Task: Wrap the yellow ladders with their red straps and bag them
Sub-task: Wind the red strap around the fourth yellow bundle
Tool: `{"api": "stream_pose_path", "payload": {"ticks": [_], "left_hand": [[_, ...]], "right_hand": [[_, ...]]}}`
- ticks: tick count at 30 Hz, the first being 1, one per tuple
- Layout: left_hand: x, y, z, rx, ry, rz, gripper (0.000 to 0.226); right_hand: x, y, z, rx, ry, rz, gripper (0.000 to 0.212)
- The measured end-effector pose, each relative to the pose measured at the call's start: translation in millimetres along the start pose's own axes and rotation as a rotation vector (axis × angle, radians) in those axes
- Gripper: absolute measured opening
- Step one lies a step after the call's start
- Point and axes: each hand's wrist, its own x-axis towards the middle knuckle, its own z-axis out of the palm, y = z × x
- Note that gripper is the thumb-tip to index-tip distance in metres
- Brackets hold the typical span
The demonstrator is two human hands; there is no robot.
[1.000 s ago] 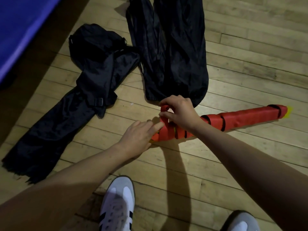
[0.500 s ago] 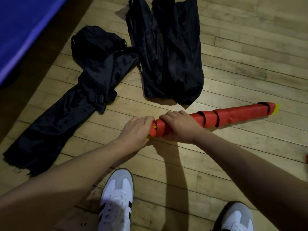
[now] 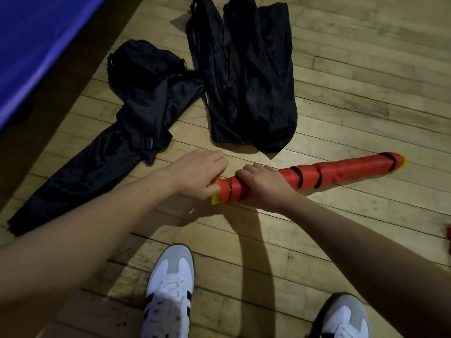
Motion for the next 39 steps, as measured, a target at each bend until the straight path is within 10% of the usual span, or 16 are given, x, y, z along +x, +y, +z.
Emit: {"api": "stream_pose_path", "payload": {"ticks": [7, 15, 19, 27, 39], "left_hand": [[15, 5, 5, -0.201, 0.027, -0.085, 0.012], [30, 20, 21, -0.719, 0.044, -0.699, 0.043], [23, 35, 23, -0.723, 0.071, -0.652, 0.008], [2, 57, 26, -0.367, -0.149, -0.469, 0.060], [-11, 42, 30, -0.465, -0.139, -0.389, 0.046]], "right_hand": [[-4, 1, 6, -0.008, 0.078, 0.018, 0.049], [-18, 1, 19, -0.003, 0.181, 0.043, 0.058], [-17, 0, 23, 0.006, 0.193, 0.054, 0.075], [-14, 1, 24, 0.016, 0.232, 0.102, 0.044], [-5, -7, 6, -0.002, -0.066, 0.109, 0.063]]}}
